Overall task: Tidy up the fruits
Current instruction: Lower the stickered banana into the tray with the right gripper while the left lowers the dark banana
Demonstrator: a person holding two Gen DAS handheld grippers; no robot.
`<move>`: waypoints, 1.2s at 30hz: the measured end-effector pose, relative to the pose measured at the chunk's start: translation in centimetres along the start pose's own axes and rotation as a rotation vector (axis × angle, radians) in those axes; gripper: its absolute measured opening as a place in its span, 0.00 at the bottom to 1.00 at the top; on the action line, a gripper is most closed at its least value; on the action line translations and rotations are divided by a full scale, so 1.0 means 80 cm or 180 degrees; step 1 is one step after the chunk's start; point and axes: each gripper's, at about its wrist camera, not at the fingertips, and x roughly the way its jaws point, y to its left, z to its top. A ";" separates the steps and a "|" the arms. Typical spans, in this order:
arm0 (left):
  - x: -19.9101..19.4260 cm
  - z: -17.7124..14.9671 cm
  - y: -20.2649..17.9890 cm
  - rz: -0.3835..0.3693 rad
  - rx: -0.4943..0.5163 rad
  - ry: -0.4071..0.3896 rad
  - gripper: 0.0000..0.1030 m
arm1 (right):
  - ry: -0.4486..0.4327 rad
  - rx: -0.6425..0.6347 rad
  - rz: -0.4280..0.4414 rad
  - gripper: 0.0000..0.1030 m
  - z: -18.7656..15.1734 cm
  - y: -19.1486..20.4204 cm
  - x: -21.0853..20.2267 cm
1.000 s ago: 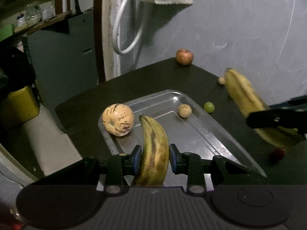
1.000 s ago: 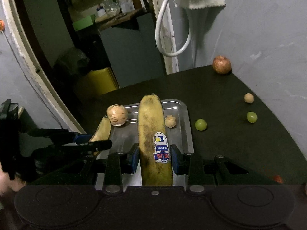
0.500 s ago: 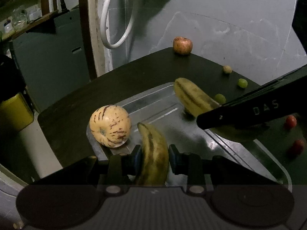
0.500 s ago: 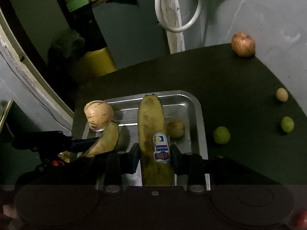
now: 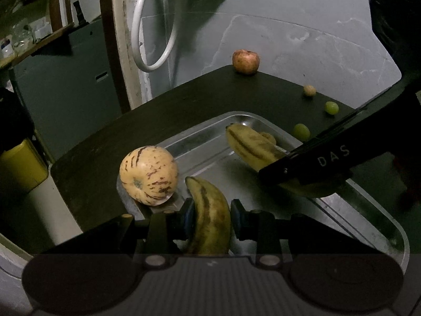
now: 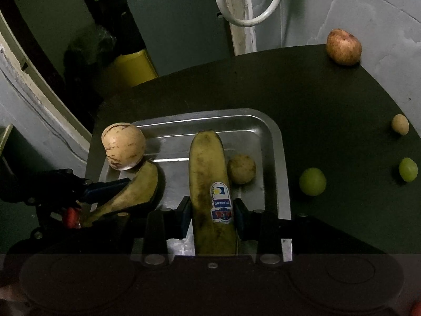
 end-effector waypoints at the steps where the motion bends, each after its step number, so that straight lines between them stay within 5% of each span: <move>1: 0.000 0.000 0.000 0.0001 -0.0002 0.0000 0.32 | 0.0007 -0.0008 -0.0006 0.35 0.001 0.001 0.001; 26: -0.005 0.004 -0.002 0.0057 0.0007 0.0002 0.40 | -0.0093 0.0029 0.0040 0.39 0.010 -0.001 -0.014; 36: -0.025 0.014 -0.005 0.0087 -0.0064 -0.0072 0.66 | -0.0447 0.0153 0.0051 0.67 0.008 -0.005 -0.078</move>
